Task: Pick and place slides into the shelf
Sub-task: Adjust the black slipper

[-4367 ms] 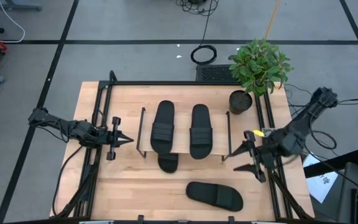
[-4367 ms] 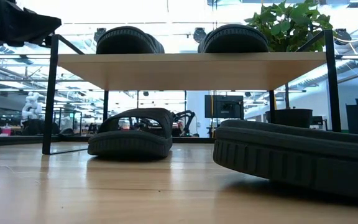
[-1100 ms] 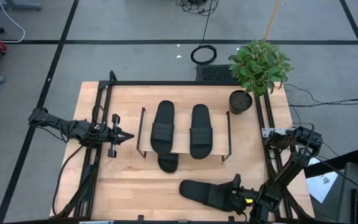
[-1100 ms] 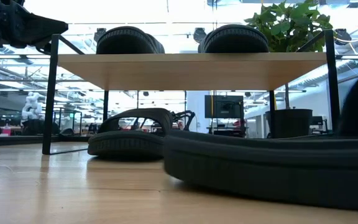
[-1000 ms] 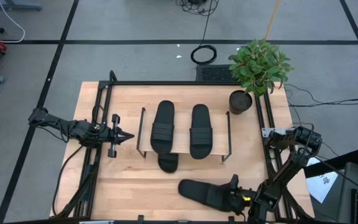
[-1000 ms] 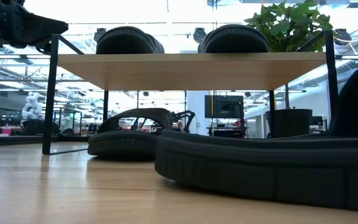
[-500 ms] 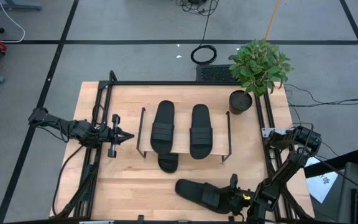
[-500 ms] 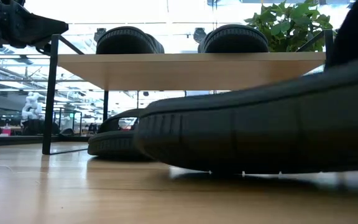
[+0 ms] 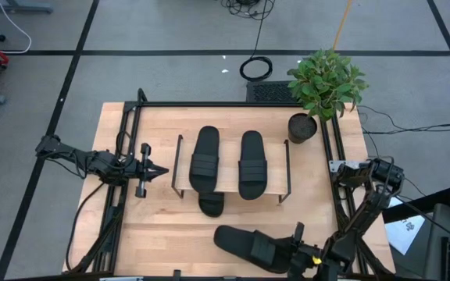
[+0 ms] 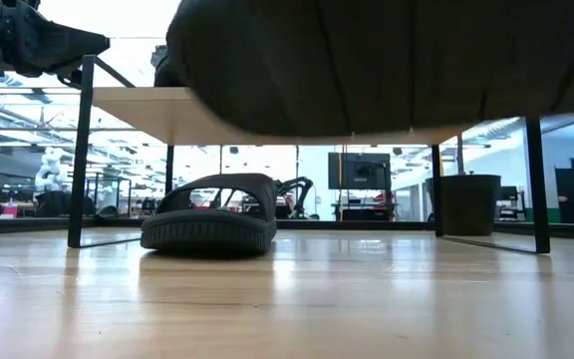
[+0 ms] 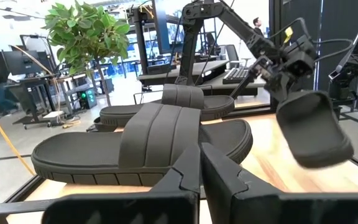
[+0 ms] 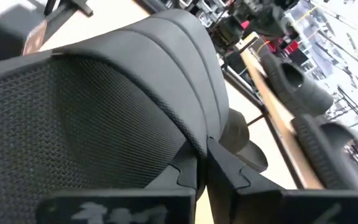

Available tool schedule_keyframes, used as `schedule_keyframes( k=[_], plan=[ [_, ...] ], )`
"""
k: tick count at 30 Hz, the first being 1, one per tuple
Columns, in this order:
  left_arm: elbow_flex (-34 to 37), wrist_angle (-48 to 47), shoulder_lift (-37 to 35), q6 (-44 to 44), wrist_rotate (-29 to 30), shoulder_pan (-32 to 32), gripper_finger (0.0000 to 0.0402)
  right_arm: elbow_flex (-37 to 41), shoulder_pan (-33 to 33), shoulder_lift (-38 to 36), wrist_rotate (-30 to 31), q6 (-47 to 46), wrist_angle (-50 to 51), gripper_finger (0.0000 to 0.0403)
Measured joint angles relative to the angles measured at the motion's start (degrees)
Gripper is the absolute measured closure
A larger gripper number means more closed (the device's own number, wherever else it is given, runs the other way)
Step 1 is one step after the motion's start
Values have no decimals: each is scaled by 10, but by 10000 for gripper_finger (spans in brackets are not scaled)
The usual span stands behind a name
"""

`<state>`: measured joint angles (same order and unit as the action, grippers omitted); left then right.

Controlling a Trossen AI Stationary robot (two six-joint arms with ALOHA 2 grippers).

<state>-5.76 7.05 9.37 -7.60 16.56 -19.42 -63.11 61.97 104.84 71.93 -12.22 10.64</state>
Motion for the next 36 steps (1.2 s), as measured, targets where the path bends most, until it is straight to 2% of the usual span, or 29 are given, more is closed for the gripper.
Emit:
schedule_keyframes(
  k=[6, 10, 13, 18, 23, 30, 36],
  plan=[
    [0, 0, 0, -2, 0, 0, 400, -48, -2, 1, -2, -133, 154, 402],
    [0, 0, 0, -13, 0, 0, 394, -43, -25, 1, -51, -278, 249, 402],
    [0, 0, 0, -13, 0, 0, 389, -24, -55, 2, -77, -344, 269, 402],
    [0, 3, 0, -12, 0, 0, 389, -16, -99, 2, -124, -352, 271, 402],
    [0, 4, 0, -9, 0, 0, 400, -12, -111, 2, -176, -326, 275, 402],
    [0, 4, 0, -8, 0, 0, 389, -12, -76, 2, -274, -330, 279, 400],
    [0, 4, 0, 3, -13, 0, 392, -11, -23, 1, -271, -302, 254, 398]
  ],
)
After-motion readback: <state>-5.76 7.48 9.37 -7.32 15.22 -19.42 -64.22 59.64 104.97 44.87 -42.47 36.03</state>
